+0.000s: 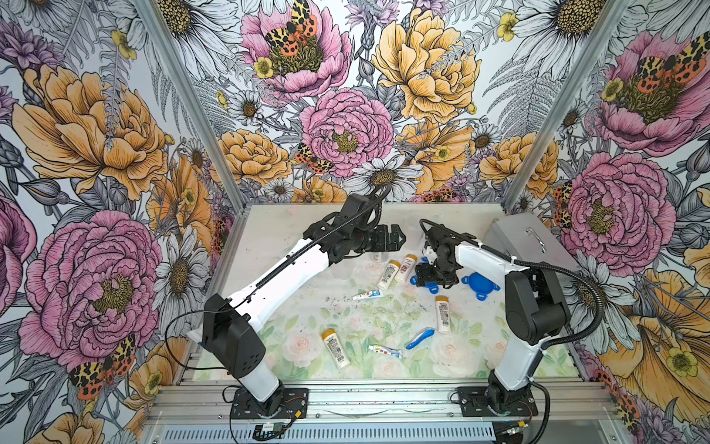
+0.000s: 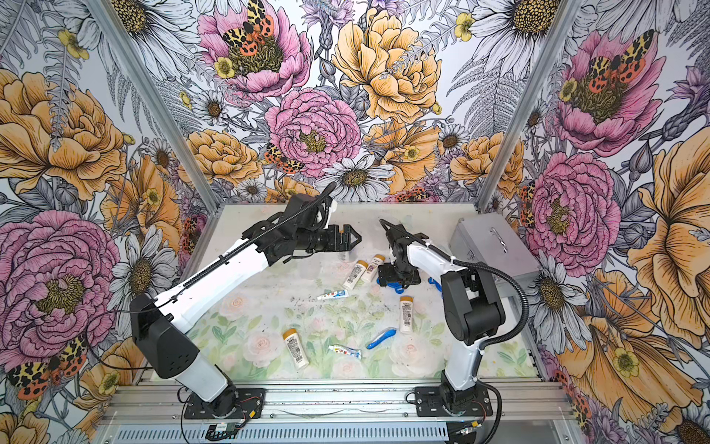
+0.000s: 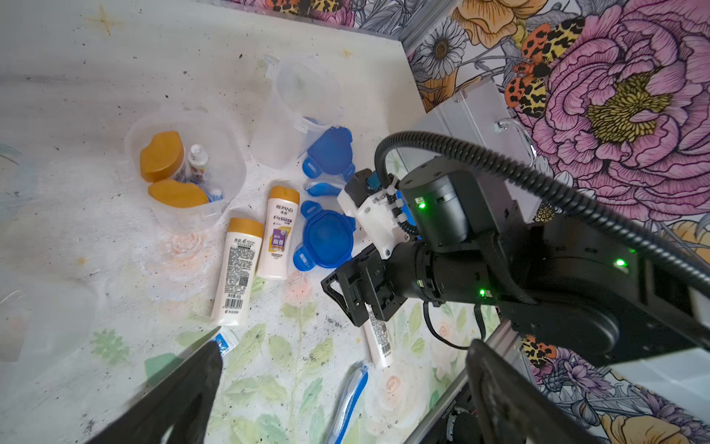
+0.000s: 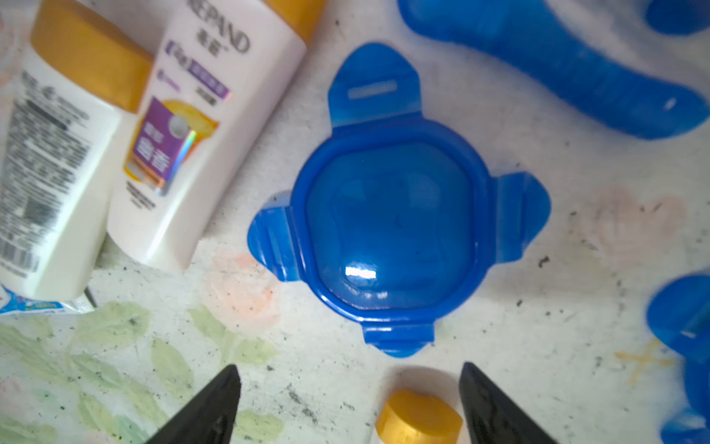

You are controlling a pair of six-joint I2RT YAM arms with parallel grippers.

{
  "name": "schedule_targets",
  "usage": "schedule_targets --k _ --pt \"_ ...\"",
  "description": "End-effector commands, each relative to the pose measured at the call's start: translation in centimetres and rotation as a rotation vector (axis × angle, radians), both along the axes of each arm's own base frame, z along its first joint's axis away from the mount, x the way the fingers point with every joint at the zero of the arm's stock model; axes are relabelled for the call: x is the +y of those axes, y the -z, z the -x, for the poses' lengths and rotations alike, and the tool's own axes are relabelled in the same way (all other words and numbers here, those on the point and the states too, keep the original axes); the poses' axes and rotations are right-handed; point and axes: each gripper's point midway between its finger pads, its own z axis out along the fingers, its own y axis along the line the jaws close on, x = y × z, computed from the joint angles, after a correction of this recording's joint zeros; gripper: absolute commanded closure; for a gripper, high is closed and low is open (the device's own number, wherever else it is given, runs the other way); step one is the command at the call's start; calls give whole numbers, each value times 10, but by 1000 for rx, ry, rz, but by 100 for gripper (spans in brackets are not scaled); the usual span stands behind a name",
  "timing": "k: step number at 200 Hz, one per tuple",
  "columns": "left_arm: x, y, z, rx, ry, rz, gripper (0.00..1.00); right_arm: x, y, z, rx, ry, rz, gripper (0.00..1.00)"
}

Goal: Pack away toiletry kits
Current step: Move the lid to the center of the board, then pick up the lid from the center of the board.

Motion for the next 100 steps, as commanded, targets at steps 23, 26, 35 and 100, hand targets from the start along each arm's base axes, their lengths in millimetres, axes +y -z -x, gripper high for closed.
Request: schedule_targets --k 23,26,35,100 --pt "11 5 17 78 7 -13 1 -21 -8 5 9 24 70 12" --pt "12 5 18 76 9 -12 2 -22 -8 4 5 30 76 12" --pt "13 5 20 76 21 -12 1 -23 -8 0 2 45 84 12" --pt "21 5 25 66 32 -16 1 -22 7 -17 -1 1 127 15"
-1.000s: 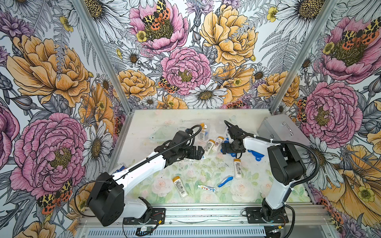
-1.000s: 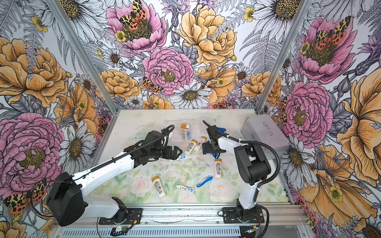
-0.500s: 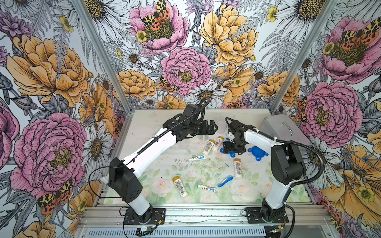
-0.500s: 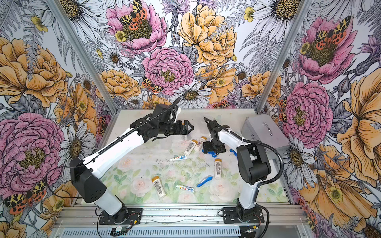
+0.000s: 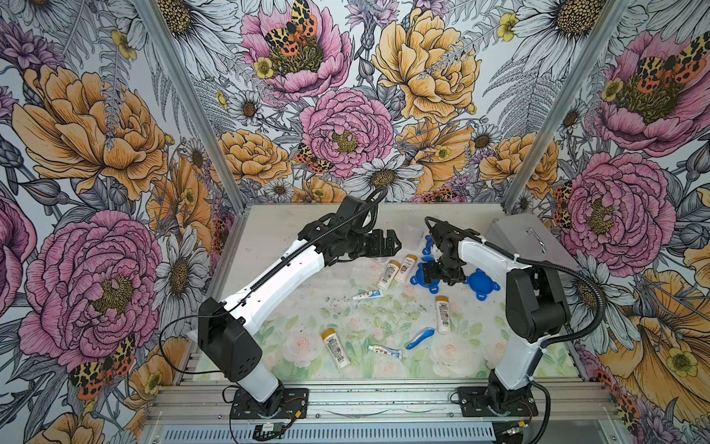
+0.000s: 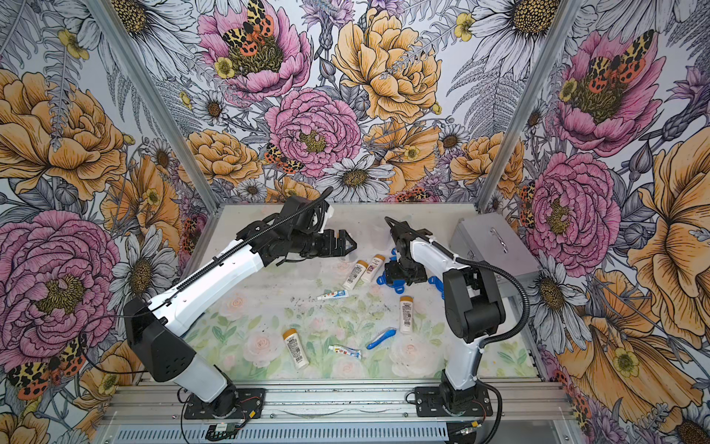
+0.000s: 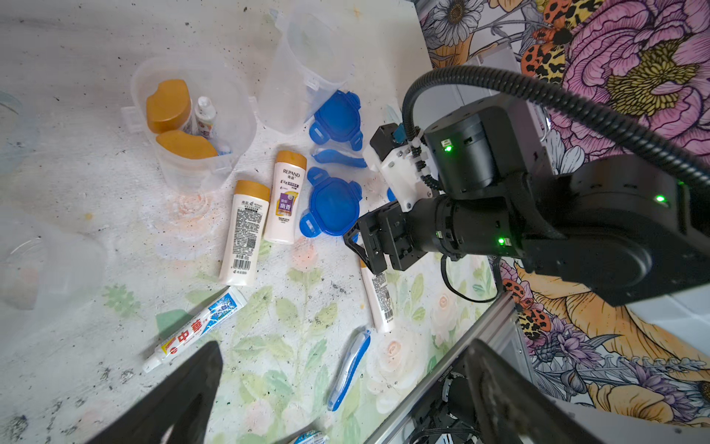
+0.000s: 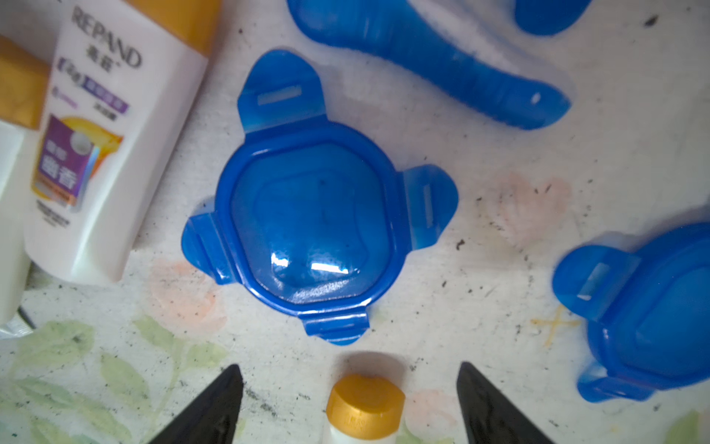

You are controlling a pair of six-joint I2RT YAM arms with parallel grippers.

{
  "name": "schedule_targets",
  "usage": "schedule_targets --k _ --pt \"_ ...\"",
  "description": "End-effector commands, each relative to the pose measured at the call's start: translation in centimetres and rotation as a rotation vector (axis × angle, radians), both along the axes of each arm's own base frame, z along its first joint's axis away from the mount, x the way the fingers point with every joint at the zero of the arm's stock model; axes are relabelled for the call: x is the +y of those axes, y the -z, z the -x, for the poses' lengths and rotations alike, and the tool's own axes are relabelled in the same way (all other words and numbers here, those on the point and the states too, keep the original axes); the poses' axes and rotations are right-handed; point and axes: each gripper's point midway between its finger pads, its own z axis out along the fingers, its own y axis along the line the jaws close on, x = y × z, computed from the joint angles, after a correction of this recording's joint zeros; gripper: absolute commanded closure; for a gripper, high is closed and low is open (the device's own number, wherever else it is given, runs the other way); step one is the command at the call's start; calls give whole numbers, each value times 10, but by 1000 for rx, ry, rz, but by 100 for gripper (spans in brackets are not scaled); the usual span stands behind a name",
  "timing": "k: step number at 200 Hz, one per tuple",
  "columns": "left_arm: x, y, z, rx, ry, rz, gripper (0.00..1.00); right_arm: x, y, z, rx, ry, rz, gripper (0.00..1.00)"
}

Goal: Pack away toiletry kits
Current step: Pick up the lid from the center of the board.

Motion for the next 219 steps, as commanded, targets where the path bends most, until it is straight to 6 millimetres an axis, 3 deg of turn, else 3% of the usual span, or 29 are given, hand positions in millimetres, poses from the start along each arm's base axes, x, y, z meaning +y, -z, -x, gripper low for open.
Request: schedule_targets --k 1,102,168,219 --pt "6 -5 5 -8 6 6 1 -1 11 -8 3 -34 35 15" --pt "-3 5 -15 30 -52 2 2 4 34 -20 42 -113 15 40" --pt "13 15 -19 41 -79 -18 1 10 43 -13 67 -127 2 49" --pt "21 14 -22 43 -93 -12 1 10 49 -6 79 -138 19 68"
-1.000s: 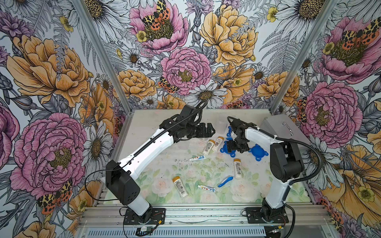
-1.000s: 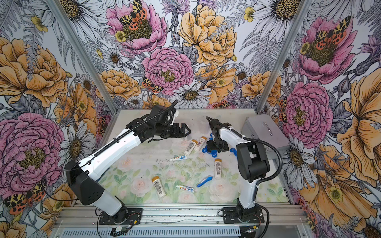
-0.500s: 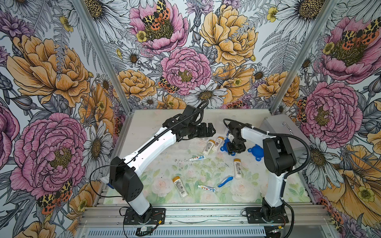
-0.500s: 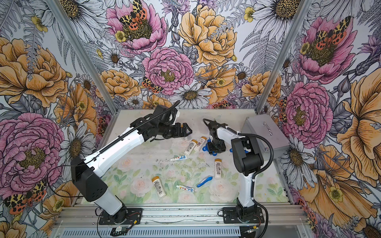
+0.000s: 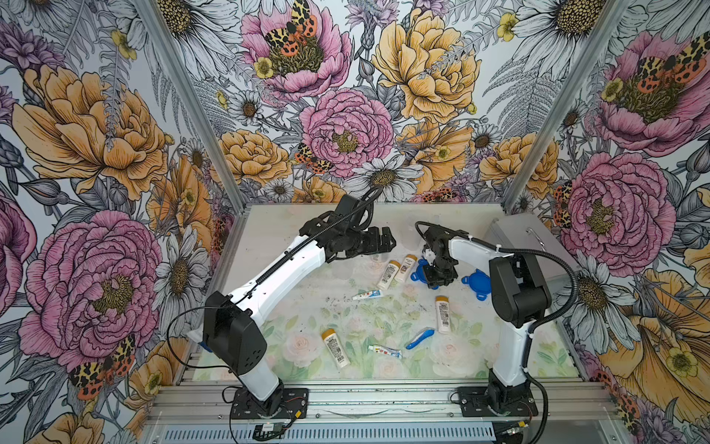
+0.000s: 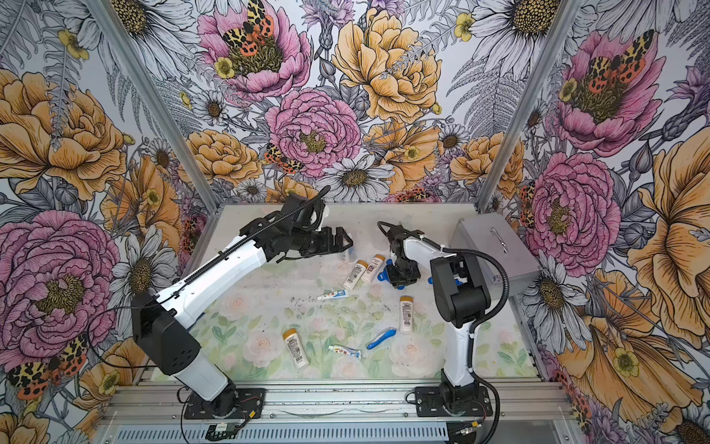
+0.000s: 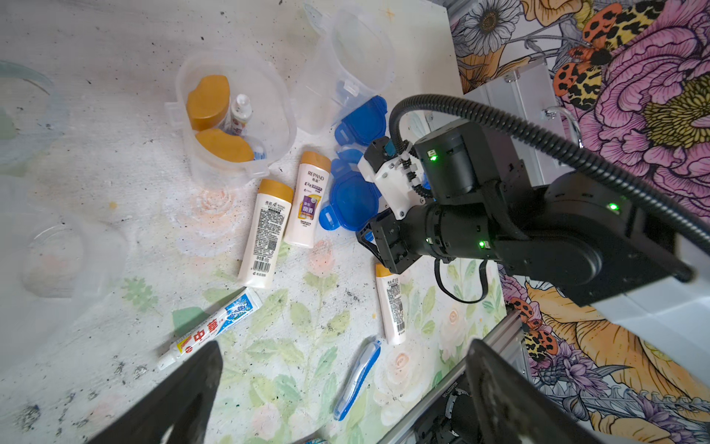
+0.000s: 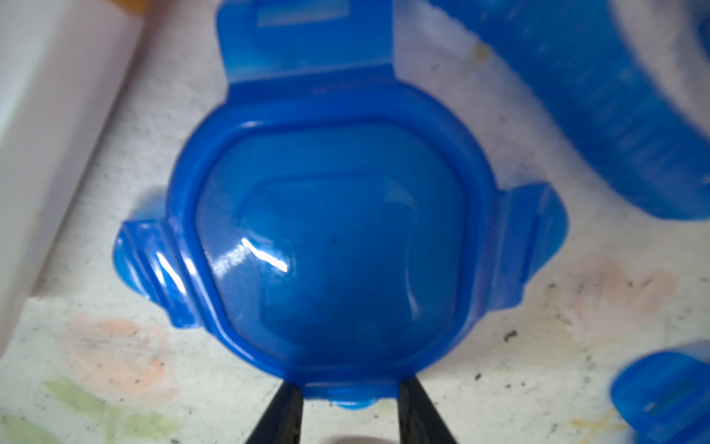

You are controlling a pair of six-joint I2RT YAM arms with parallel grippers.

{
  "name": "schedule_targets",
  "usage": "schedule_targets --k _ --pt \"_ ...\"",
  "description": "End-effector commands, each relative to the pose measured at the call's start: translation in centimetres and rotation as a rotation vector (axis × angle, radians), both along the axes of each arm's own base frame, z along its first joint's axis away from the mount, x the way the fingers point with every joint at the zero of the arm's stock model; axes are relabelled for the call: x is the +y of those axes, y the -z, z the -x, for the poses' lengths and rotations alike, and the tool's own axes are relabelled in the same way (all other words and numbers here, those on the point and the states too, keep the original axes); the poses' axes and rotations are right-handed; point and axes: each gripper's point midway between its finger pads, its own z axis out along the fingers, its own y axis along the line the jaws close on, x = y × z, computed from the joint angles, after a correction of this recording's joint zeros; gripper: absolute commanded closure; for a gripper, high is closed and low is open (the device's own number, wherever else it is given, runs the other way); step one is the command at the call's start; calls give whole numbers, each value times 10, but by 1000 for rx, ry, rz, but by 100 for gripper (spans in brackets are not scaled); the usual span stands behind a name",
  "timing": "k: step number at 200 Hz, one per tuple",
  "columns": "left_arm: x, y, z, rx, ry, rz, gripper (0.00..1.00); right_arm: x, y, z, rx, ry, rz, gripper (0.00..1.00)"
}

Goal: Pack away toiletry kits
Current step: Pick up the lid from the center of the board.

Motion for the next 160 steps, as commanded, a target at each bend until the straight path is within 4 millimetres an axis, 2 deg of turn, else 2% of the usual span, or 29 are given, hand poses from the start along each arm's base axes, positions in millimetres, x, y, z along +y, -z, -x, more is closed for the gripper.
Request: schedule_targets --k 1,23,69,136,160 --pt "9 -4 -2 -12 -22 3 1 5 11 4 10 -15 -1 68" --pt "11 -3 -2 -9 -26 3 2 3 14 7 13 -18 6 75" --pt "15 -3 1 -6 -35 3 2 2 8 14 -5 -32 28 80" --pt "27 -2 0 -8 -57 -3 1 13 -35 33 -98 -26 -29 92" --pt "34 -1 -3 -9 -69 -3 2 22 -55 35 -147 -32 -72 93"
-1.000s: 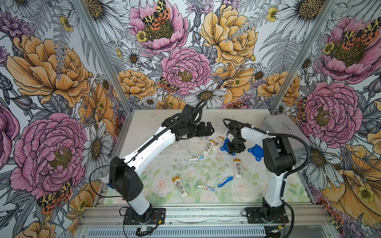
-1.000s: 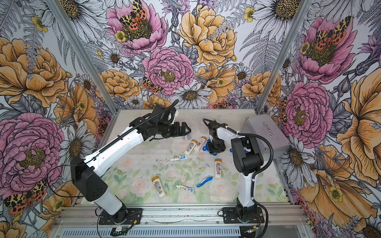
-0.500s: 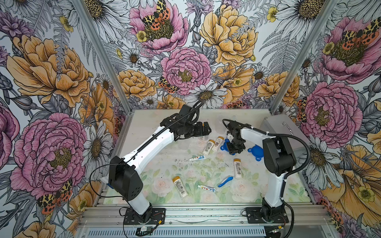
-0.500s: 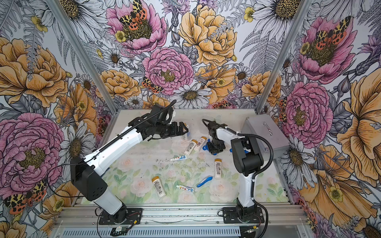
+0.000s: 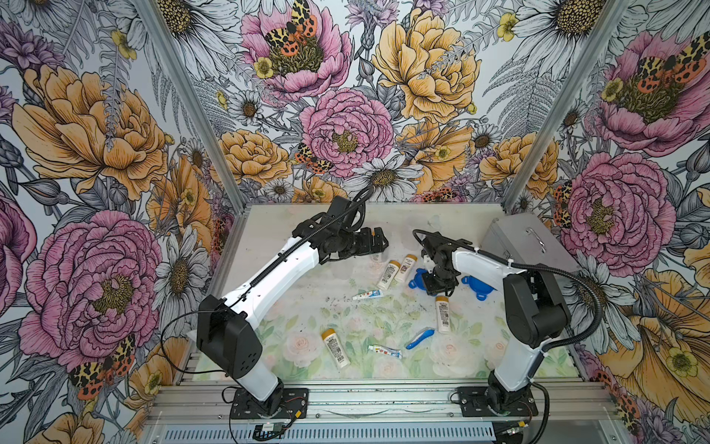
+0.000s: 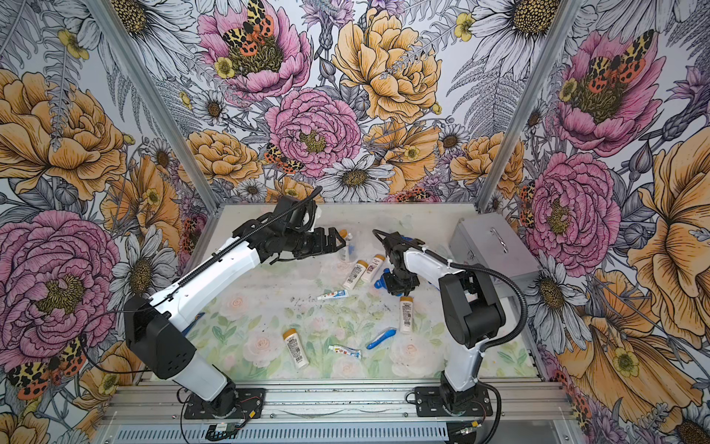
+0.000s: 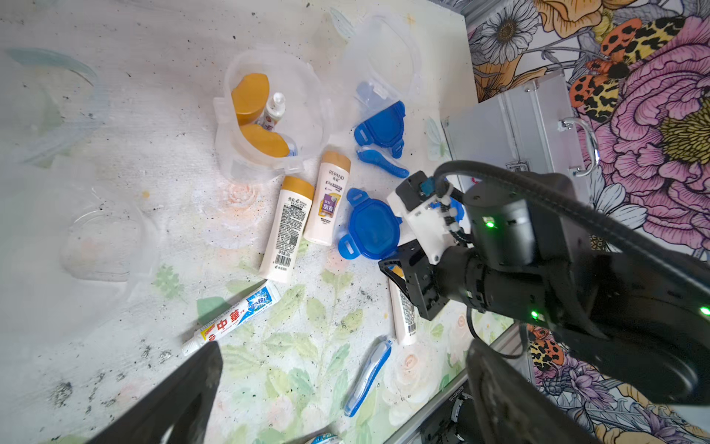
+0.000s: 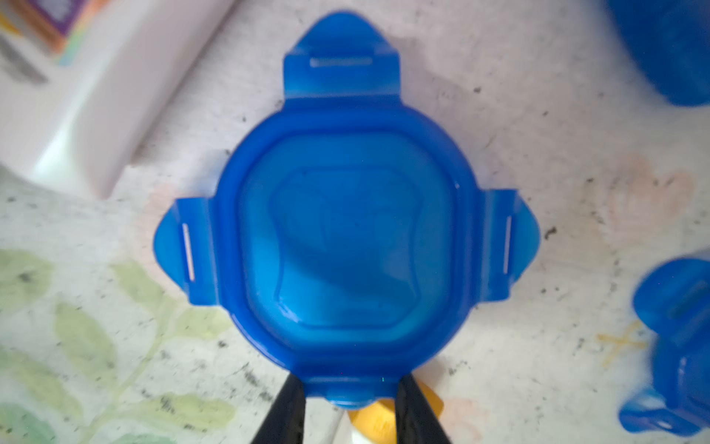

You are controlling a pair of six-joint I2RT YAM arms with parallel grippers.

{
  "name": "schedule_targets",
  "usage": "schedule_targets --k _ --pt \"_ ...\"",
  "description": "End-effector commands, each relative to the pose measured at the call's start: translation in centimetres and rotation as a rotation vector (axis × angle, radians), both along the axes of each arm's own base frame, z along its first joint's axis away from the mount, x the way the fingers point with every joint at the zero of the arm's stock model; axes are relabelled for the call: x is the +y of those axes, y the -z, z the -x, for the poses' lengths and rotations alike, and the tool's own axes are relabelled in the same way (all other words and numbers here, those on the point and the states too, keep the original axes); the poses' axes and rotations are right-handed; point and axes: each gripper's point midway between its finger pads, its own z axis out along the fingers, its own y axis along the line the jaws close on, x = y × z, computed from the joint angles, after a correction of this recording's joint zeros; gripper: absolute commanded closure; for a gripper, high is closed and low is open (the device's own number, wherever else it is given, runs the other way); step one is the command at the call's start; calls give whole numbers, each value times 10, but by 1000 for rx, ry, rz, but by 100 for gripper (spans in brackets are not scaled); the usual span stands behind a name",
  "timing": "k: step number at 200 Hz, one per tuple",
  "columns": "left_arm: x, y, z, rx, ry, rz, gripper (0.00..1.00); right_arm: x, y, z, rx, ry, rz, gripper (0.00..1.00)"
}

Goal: Pack away toiletry kits
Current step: Pick up the lid from the center of the board.

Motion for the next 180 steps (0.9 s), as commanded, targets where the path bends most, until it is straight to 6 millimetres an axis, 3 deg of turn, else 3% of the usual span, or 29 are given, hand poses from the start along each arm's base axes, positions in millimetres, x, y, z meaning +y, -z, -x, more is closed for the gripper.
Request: schedule_targets --k 1,44,95,149,180 --pt "12 -8 -2 -24 -26 7 2 10 -26 -2 -71 10 -54 93" --pt "26 -7 -4 -27 -45 2 2 30 -61 -3 -157 -40 -124 94" --pt "58 -11 -10 -42 -110 -3 2 63 -115 7 -267 -121 -242 94" --pt "68 -17 -15 -58 -138 0 2 94 -173 -34 -403 -70 -285 94" --pt "70 -15 -11 -61 -144 -9 2 119 -189 -67 -476 -68 -265 94"
